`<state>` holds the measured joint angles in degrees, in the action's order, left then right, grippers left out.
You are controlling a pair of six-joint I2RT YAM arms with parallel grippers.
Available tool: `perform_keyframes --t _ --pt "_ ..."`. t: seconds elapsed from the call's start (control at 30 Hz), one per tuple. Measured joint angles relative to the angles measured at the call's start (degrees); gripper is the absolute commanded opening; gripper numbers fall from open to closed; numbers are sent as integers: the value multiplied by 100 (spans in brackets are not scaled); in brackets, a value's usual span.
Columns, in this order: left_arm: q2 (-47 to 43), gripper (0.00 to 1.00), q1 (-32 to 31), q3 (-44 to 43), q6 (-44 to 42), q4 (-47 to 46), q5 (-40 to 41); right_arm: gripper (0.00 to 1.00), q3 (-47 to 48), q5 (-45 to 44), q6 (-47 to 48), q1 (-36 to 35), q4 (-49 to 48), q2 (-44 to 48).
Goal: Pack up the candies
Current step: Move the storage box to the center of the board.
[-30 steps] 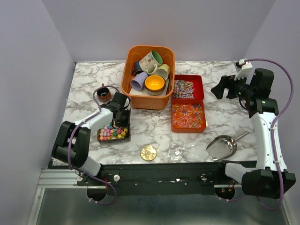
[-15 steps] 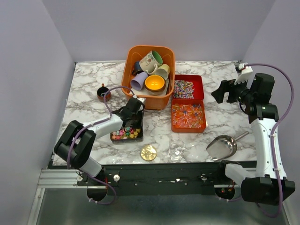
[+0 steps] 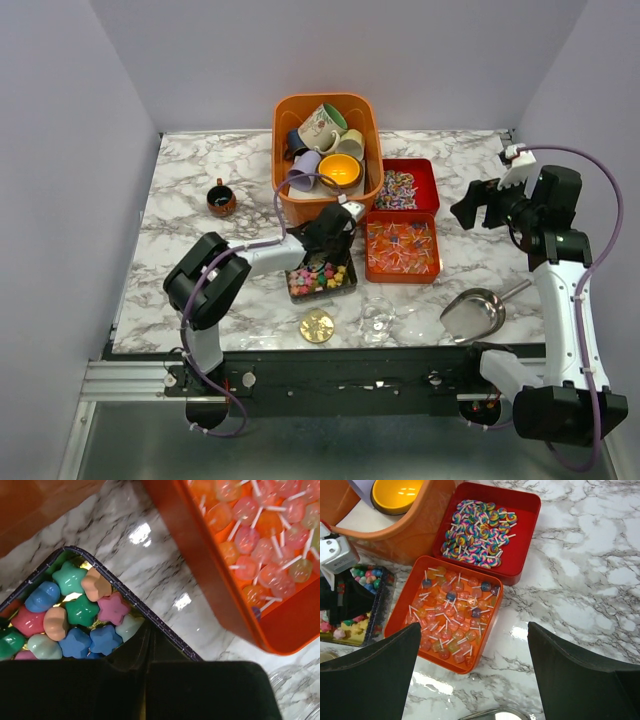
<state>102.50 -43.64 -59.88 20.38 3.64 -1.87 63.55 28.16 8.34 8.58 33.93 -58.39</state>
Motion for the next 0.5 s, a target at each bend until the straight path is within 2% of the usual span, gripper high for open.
perform_keyframes --t 0.37,0.47,0.5 --pt "374 8 -39 -706 -468 -678 404 93 -142 -66 168 0 179 103" --pt "365 16 -24 -693 -634 -708 422 94 -142 -68 179 0 179 74" --pt "339 24 -20 -667 -695 -726 422 94 -142 -68 181 0 179 57"
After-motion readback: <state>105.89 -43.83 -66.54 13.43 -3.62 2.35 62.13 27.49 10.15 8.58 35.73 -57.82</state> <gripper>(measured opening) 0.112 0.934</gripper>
